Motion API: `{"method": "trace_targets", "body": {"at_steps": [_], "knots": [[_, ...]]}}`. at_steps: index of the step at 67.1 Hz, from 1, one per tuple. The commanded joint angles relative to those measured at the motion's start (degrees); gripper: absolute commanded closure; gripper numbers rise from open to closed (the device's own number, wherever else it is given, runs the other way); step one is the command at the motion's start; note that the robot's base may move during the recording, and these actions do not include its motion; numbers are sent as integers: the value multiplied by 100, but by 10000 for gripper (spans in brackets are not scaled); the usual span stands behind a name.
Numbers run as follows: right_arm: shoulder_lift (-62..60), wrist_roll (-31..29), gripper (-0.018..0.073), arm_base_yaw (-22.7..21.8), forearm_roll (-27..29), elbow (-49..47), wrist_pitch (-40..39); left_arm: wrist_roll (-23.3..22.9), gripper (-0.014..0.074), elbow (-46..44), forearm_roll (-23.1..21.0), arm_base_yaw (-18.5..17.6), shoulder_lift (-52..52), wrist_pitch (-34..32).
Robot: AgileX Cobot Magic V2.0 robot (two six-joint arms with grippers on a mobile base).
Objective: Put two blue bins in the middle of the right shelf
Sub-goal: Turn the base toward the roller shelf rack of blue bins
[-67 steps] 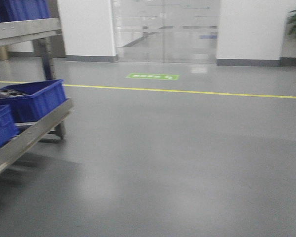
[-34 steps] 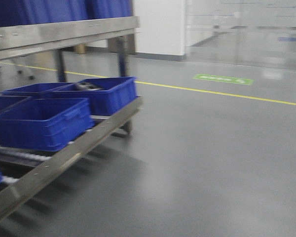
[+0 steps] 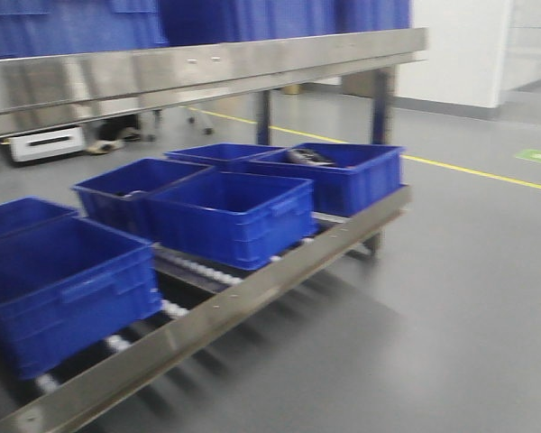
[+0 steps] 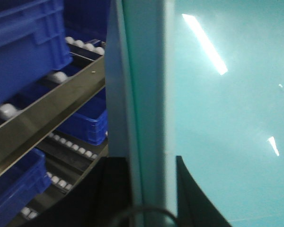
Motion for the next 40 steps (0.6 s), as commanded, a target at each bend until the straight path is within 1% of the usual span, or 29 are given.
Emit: {"method": "trace_targets", "body": {"at_steps": [1, 40], "knots": [[-105, -150, 713, 6, 60, -104, -301, -29, 707, -103, -62, 9, -77, -777], [-105, -150, 713, 6, 60, -104, -301, -29, 707, -103, -62, 9, -77, -777]]}}
